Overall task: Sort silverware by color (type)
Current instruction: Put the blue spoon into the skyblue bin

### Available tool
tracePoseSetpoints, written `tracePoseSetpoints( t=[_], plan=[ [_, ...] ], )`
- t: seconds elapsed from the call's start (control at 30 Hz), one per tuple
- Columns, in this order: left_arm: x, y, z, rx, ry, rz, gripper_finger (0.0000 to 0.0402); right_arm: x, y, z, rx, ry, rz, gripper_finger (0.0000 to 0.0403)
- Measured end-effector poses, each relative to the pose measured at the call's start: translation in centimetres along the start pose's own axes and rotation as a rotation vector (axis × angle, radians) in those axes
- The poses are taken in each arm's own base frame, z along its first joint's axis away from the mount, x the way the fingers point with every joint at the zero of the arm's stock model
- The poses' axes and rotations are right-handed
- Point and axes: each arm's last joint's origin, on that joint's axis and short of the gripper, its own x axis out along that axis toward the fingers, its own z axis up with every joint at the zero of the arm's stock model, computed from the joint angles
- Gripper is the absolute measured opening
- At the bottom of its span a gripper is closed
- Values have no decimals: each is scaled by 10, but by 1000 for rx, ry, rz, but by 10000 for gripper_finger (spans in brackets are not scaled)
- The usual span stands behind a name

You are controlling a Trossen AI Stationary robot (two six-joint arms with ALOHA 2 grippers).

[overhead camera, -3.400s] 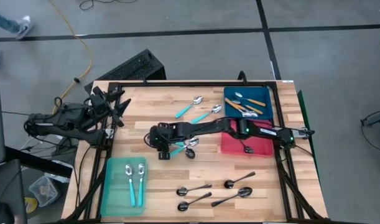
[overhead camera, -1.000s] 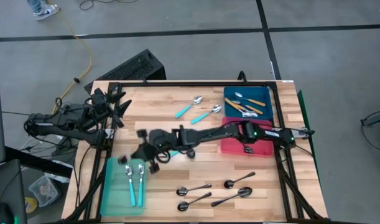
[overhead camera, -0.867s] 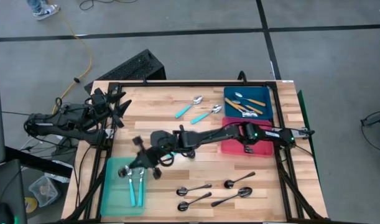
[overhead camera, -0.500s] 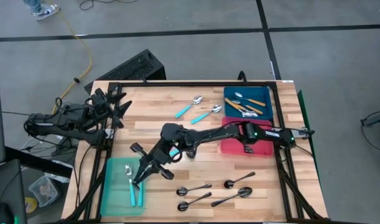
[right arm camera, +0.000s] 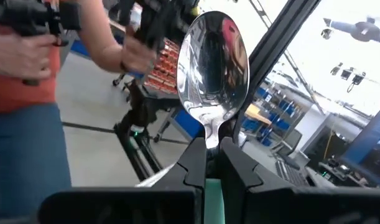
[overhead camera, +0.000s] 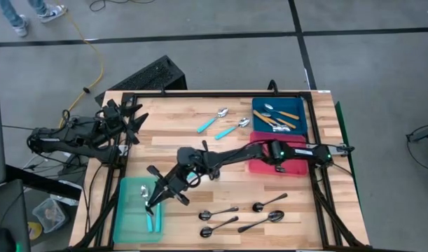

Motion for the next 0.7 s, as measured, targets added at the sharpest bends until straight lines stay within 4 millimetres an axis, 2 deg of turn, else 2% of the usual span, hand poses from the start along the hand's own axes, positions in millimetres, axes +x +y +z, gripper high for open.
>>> tracePoseSetpoints(
  t=[0.1,0.2,0.4,0.7],
  plan=[
    [0,0,1,-5,-5,0,206,0,7,-22,18,24,-13,44],
    [0,0,2,-18,-19,-2,206,-5,6,-29,8,22,-30,44],
    [0,0,3,-27,-27,-3,206,-12,12,-56,61,48,-40,44],
    [0,0,4,-30,-29,-3,206,-14,23,-77,96,127,-26,44]
  ],
)
